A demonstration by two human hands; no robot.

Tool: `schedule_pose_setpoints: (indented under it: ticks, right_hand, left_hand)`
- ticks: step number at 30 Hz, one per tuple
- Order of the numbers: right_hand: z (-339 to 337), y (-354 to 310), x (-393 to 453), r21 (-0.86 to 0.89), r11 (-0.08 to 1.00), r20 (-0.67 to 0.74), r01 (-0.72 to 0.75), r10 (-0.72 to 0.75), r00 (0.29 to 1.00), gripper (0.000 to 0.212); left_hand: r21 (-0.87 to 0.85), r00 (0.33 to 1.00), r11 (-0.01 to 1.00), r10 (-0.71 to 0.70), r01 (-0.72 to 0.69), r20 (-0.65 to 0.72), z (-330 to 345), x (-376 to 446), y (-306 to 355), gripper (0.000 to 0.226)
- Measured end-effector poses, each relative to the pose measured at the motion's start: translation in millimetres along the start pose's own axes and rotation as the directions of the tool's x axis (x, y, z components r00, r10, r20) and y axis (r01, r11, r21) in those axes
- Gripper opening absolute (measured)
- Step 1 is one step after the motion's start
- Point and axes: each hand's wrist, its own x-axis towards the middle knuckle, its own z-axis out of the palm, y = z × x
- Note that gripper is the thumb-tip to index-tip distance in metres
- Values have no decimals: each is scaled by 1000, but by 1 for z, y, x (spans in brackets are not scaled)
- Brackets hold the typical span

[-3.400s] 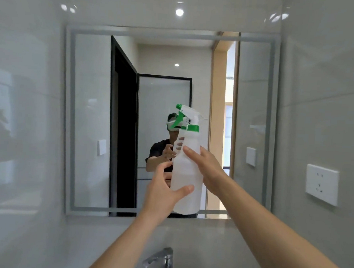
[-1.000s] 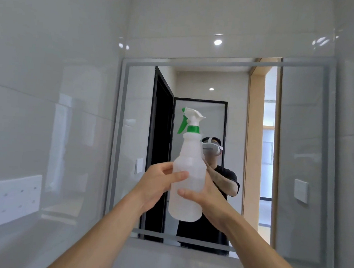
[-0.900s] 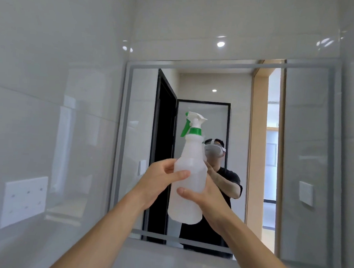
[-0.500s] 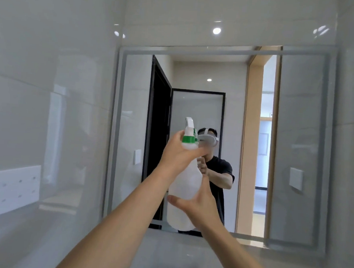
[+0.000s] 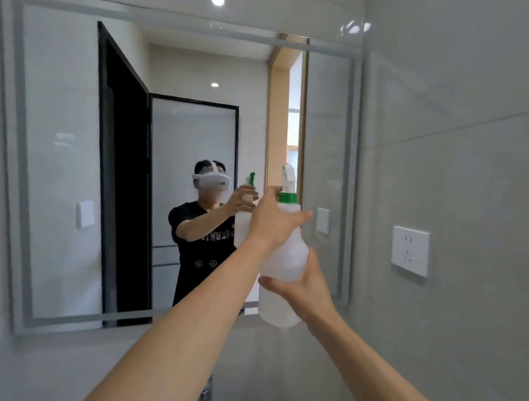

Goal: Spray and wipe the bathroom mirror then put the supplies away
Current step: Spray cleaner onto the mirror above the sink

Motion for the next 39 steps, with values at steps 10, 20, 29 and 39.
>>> schedule_pose_setpoints:
  ticks: [10, 20, 29, 39]
  right_hand:
    - [-29, 5, -1, -51, 999, -73, 0, -4, 997, 79]
    - [-36, -47, 35, -46, 990, -112, 131, -135, 985, 82]
    - [-39, -62, 49, 9, 983, -123, 184, -182, 976, 83]
    - [-28, -83, 56, 23, 976, -80, 219, -216, 973, 82]
  left_hand:
    - [71, 996, 994, 90, -89, -10, 33, 4, 8, 30]
    - [44, 986, 985, 166, -167, 20, 16, 27, 73, 34]
    - [34, 980, 979, 200, -200, 2, 15, 43, 92, 25]
    - [27, 978, 978, 206, -206, -22, -6, 49, 101, 32]
